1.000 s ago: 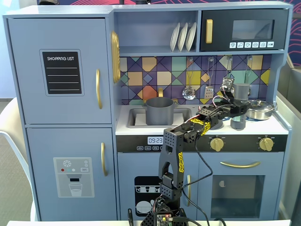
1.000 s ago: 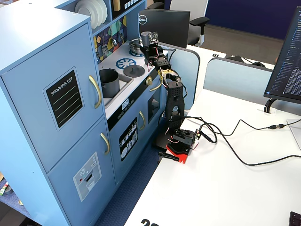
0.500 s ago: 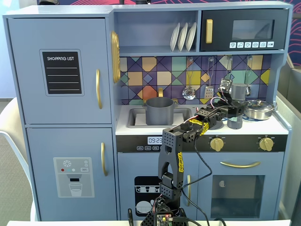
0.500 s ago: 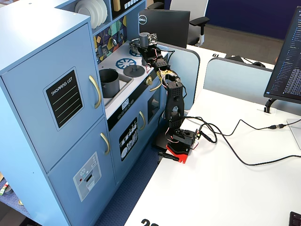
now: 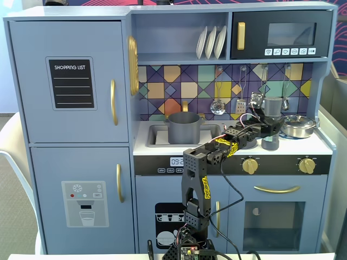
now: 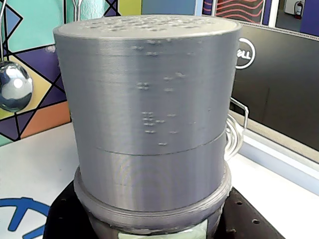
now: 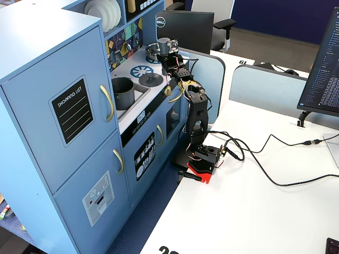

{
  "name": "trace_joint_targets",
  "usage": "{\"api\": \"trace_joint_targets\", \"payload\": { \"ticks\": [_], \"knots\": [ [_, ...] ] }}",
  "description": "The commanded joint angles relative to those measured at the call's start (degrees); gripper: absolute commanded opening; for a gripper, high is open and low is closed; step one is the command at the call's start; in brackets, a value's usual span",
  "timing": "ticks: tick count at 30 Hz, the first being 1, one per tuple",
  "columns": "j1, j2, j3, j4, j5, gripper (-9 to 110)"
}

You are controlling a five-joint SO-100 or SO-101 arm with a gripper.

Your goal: Put salt in the gray recipient

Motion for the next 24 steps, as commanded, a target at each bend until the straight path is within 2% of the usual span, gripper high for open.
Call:
{"api": "trace_joint_targets", "payload": {
  "ticks": [1,4,9,14,17,19,21,24],
  "knots": [
    [1.8,4.8,1.9,-3.5,3.7,28],
    [2.2,5.5,3.3,-4.8,4.2,40],
    [2.6,6.5,4.7,-6.1,2.3,47],
    [3.3,8.8,6.4,-5.4,0.1,51],
    [4.2,14.9,10.5,-0.8,-2.3,50],
    [5.1,22.7,14.7,7.3,-4.5,42],
    [5.4,33.4,18.3,22.3,-6.5,35],
    [-0.4,49.7,19.6,51.5,-10.4,11]
  ]
}}
